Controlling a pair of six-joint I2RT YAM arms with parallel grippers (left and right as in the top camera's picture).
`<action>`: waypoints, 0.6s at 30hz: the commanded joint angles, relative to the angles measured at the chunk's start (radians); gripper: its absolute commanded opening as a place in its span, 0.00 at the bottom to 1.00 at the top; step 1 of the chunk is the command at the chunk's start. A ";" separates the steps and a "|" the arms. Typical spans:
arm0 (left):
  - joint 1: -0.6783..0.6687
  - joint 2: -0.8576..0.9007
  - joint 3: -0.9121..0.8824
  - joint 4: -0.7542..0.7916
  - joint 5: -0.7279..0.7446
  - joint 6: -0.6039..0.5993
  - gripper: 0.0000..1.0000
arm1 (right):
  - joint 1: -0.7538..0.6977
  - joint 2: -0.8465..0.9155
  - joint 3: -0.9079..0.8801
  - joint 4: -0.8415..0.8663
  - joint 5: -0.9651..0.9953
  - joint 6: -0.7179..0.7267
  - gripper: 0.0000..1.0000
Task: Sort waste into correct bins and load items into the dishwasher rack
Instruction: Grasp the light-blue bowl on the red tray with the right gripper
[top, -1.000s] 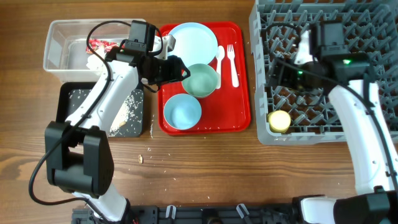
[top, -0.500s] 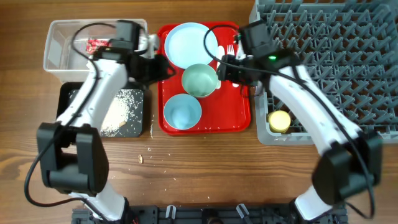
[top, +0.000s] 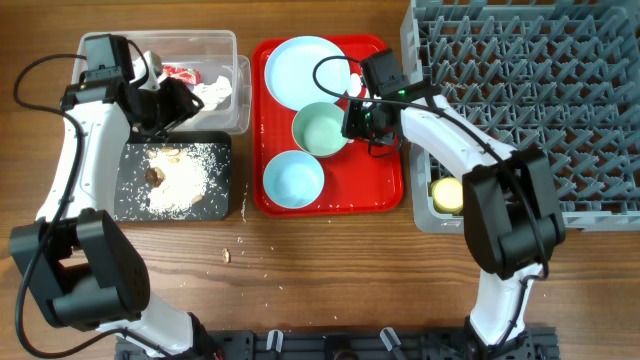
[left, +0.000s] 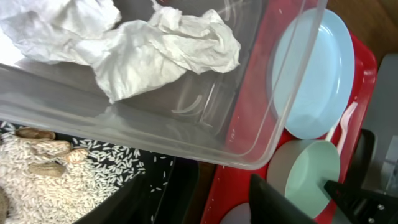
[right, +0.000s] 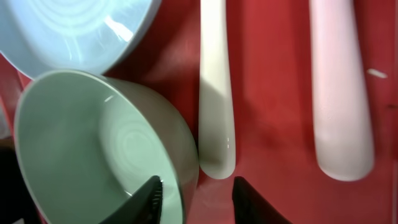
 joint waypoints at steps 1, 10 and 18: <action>0.000 -0.024 0.010 0.000 -0.028 0.006 0.70 | 0.000 0.013 0.003 0.011 -0.031 0.008 0.28; -0.029 -0.026 0.010 -0.012 -0.027 0.058 0.70 | 0.018 0.023 0.003 -0.001 -0.040 0.010 0.04; -0.061 -0.088 0.037 0.019 -0.104 0.142 0.68 | 0.039 0.023 0.003 -0.005 -0.038 0.010 0.08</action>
